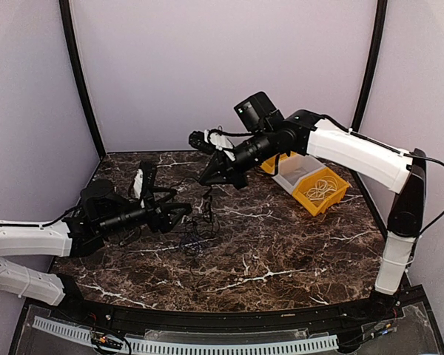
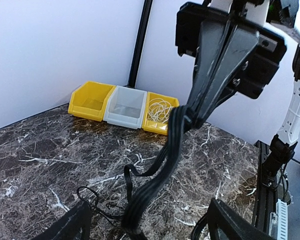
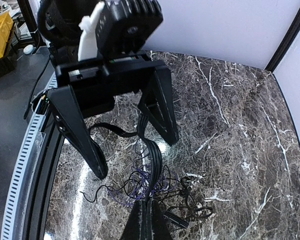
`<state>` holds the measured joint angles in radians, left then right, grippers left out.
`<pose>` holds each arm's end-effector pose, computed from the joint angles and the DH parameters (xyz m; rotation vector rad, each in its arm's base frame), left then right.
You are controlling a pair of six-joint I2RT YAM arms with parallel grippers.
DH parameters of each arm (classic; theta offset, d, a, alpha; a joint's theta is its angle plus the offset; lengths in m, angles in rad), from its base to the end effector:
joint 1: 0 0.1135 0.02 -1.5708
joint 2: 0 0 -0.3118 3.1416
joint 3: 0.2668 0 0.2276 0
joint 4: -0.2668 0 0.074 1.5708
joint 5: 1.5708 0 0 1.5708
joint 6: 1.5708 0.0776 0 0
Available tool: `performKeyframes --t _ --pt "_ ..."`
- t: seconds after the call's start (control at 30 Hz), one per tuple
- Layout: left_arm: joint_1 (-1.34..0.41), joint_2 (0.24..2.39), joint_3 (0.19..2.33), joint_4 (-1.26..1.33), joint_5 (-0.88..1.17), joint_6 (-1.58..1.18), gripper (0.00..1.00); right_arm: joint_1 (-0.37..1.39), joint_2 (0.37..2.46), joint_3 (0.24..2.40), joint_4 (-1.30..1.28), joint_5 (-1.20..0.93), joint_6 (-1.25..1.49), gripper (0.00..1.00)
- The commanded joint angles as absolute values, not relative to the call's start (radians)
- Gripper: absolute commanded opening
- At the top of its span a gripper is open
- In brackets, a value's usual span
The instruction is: Untangle the cables
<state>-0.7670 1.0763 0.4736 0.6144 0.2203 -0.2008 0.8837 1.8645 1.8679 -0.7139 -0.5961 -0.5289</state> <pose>0.1586 -0.1764 0.3147 0.6291 1.5110 -0.9249 0.2418 0.3634 0.3826 -1.7058 1.5097 0.8647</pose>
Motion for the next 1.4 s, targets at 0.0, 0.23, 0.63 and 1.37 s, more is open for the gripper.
performKeyframes --t 0.0,0.23,0.63,1.37 --pt "-0.777 1.160 0.511 0.751 0.203 -0.146 0.82 0.887 1.846 1.901 -0.700 -0.640 -0.473 0.00" --pt "-0.791 1.294 0.546 0.880 0.198 -0.146 0.80 0.870 1.842 1.926 -0.665 -0.706 -0.380 0.00" --pt "-0.845 1.453 0.611 1.090 0.138 -0.103 0.75 0.820 1.806 1.938 -0.572 -0.848 -0.219 0.00" --pt "-0.847 1.363 0.599 1.033 0.075 -0.111 0.02 0.787 1.760 1.827 -0.547 -0.906 -0.213 0.00"
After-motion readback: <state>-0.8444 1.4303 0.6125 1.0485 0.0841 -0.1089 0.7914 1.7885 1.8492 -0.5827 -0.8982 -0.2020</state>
